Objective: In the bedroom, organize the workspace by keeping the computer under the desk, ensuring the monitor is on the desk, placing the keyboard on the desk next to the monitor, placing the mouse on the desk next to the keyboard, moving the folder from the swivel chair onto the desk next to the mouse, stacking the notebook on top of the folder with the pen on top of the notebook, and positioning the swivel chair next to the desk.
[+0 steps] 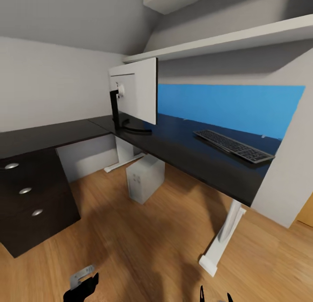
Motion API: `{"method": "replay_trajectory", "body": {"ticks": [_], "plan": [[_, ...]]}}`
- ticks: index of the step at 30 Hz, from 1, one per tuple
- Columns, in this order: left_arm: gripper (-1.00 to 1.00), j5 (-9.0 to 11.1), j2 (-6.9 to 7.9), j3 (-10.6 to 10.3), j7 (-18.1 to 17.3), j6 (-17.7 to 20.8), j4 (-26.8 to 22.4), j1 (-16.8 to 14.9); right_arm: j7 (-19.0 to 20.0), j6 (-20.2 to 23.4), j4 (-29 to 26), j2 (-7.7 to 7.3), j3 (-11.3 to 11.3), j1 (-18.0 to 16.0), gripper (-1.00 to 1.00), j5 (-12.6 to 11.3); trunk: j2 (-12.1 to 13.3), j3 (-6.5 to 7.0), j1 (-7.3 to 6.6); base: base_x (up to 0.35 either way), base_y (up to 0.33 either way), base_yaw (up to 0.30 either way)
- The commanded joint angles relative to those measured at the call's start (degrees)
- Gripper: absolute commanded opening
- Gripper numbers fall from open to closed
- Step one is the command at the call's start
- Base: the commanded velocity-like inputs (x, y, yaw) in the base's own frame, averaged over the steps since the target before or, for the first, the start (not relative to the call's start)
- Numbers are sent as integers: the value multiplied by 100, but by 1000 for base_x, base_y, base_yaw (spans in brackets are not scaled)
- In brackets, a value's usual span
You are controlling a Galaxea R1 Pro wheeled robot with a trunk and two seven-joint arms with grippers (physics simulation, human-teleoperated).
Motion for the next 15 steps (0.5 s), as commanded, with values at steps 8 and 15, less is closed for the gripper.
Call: {"method": "replay_trajectory", "body": {"ticks": [8, 15], "plan": [[100, 56, -2, -15, 9, -17, 3, -3, 10, -18, 8, -4, 52, -4, 100, -32, 6, 102, -17, -4, -5, 143], [100, 56, -4, -15, 8, -17, 3, -3, 16, -18, 8, -6, 58, -6, 100, -24, 15, 252, -35, -1, -1, 28]]}}
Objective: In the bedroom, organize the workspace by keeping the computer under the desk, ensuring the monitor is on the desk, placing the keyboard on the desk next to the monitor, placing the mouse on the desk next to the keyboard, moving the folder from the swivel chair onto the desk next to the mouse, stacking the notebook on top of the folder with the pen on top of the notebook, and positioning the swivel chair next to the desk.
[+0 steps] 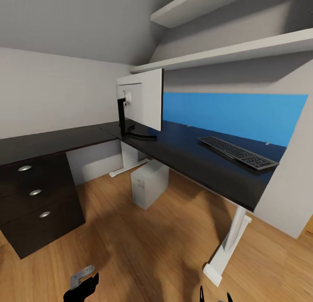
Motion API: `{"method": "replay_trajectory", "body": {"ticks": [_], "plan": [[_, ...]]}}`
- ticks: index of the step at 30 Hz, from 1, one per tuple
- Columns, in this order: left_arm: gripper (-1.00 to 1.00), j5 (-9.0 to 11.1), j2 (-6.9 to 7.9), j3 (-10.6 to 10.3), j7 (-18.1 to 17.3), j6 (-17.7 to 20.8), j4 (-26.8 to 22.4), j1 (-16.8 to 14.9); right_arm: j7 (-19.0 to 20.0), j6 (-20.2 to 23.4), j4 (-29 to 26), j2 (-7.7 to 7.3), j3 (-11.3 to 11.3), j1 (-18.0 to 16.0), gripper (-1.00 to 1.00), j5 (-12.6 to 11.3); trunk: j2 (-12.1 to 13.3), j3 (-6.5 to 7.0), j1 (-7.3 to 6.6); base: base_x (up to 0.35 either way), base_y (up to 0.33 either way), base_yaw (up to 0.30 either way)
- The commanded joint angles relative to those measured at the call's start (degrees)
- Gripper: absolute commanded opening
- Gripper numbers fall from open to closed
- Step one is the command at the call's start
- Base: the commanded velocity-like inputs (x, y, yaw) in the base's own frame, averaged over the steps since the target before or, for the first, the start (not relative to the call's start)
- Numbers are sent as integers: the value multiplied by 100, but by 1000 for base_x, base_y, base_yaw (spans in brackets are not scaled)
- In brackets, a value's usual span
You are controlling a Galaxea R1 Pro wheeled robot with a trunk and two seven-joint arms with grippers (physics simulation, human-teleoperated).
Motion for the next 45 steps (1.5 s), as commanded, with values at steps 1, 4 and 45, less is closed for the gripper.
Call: {"method": "replay_trajectory", "body": {"ticks": [1, 4, 45], "plan": [[100, 57, 1, -15, 8, -16, 2, -2, -4, -18, 8, 2, 49, -4, 100, -54, 0, 17, -4, 0, 0, 10], [100, 57, -1, -15, 8, -16, 2, -2, -4, -18, 8, 2, 50, -3, 100, -53, 4, 83, -11, 0, 0, 7], [100, 60, -20, -17, 16, -667, 887, -2, 1, -18, 3, -4, 48, -3, 100, -45, 1570, 715, -873, 0, 0, 106]]}}
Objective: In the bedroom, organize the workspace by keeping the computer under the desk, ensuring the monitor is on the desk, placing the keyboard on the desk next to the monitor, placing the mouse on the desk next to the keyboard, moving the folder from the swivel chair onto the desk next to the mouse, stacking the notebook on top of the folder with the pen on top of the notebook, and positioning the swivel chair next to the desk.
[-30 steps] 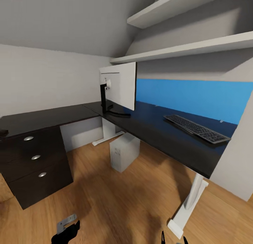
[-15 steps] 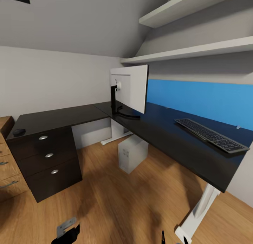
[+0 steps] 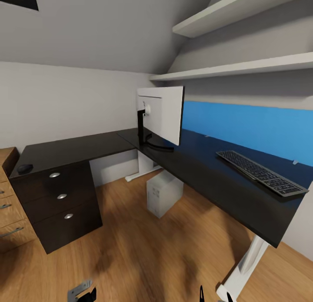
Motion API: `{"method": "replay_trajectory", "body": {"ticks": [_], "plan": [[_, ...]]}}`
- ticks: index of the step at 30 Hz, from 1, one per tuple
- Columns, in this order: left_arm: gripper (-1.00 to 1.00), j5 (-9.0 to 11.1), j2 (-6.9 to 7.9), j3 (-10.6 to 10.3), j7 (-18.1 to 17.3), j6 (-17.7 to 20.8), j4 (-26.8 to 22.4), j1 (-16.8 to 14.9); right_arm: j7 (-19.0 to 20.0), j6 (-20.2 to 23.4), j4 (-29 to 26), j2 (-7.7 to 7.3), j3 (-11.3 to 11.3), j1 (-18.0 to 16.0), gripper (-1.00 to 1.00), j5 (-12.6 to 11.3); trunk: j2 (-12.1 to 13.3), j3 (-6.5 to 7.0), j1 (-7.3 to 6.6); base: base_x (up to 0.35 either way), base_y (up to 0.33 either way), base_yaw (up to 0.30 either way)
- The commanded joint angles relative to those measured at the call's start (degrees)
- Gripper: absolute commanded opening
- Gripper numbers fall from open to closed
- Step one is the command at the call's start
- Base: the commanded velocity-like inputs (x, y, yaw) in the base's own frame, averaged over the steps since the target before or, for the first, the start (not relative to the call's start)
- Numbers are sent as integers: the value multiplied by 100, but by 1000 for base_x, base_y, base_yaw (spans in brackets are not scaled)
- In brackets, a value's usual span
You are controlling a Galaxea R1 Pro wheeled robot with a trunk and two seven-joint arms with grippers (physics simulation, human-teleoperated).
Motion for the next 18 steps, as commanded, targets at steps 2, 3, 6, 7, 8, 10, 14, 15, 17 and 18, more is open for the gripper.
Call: {"method": "replay_trajectory", "body": {"ticks": [2, 3, 6, 7, 8, 10, 14, 15, 17, 18], "plan": [[100, 29, 0, -14, 9, -23, 90, -4, -1, -18, 9, -1, 50, -6, 100, -53, 79, 31, -46, 0, 0, 0], [100, 29, 0, -13, 9, -30, 168, -4, 0, -18, 9, -5, 49, -7, 100, -53, 119, 49, -68, 0, 0, 0], [100, 35, 0, -12, 9, -110, 287, -4, 0, -18, 9, -10, 49, -7, 100, -51, 240, 103, -134, 0, 0, 0], [100, 37, 2, -12, 9, -156, 332, -4, 0, -18, 9, -10, 50, -7, 100, -51, 280, 121, -156, 0, 0, 0], [100, 39, 4, -12, 9, -214, 390, -4, 0, -18, 10, -10, 50, -6, 100, -52, 320, 139, -178, 0, 0, 0], [100, 39, 6, -12, 9, -358, 545, -4, 0, -18, 9, -10, 50, -6, 100, -49, 400, 175, -222, 0, 0, 0], [100, 36, 5, -11, 9, -725, 866, -4, 0, -18, 11, -11, 51, -5, 100, -50, 561, 246, -309, 0, 0, 0], [100, 34, 4, -11, 9, -819, 937, -4, 0, -18, 10, -11, 51, -5, 100, -50, 601, 264, -331, 0, 0, 0], [100, 35, 3, -11, 9, -990, 1066, -4, 0, -18, 11, -11, 51, -5, 100, -51, 681, 300, -375, 0, 0, 0], [100, 35, 2, -11, 9, -1060, 1115, -4, 0, -18, 9, -12, 51, -5, 100, -49, 721, 318, -397, 0, 0, 0]]}}
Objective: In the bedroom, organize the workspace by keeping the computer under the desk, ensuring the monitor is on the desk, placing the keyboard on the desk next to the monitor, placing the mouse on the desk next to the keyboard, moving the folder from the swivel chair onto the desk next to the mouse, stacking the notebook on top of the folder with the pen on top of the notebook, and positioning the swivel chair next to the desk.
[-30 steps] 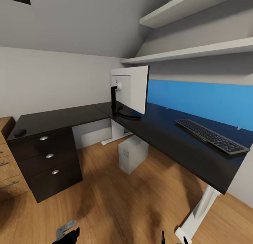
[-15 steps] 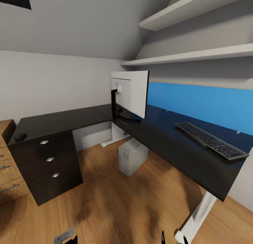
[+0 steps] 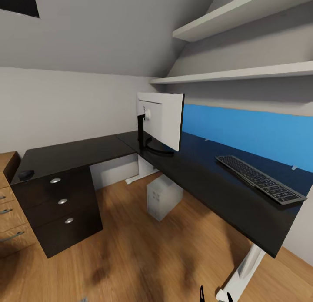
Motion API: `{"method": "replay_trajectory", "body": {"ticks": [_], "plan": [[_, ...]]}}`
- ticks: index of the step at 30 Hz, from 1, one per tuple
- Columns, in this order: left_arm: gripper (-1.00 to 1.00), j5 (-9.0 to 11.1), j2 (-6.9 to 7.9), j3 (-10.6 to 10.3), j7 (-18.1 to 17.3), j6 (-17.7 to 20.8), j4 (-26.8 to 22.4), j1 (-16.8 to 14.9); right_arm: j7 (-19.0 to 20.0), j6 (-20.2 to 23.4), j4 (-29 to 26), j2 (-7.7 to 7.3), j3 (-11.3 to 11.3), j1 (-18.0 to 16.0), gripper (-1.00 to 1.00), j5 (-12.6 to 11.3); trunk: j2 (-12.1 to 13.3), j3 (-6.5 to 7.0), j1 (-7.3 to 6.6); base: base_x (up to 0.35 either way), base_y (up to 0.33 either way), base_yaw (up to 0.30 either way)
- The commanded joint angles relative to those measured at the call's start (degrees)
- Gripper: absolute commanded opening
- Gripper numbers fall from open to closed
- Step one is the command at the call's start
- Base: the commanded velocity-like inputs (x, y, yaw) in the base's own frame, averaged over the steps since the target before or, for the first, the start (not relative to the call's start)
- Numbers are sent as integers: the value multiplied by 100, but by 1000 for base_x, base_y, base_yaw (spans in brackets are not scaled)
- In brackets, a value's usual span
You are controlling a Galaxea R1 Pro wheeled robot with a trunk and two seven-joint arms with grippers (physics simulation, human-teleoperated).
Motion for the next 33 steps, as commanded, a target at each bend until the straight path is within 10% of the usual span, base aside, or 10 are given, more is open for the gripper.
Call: {"method": "replay_trajectory", "body": {"ticks": [1, 15, 33], "plan": [[100, -47, -3, 43, 12, -79, 44, -4, -5, -18, 8, 0, 49, -5, 100, -54, 39, 13, -24, 0, 0, 0], [100, -51, -28, 44, 5, -369, 198, -4, -5, -18, 6, -5, 42, -5, 100, -56, 601, 264, -331, 0, 0, 0], [100, -72, -315, 40, 12, -2006, 200, 345, -45, -18, -3, 29, 58, -4, 100, -60, 1322, 587, -726, 0, 0, 70]]}}
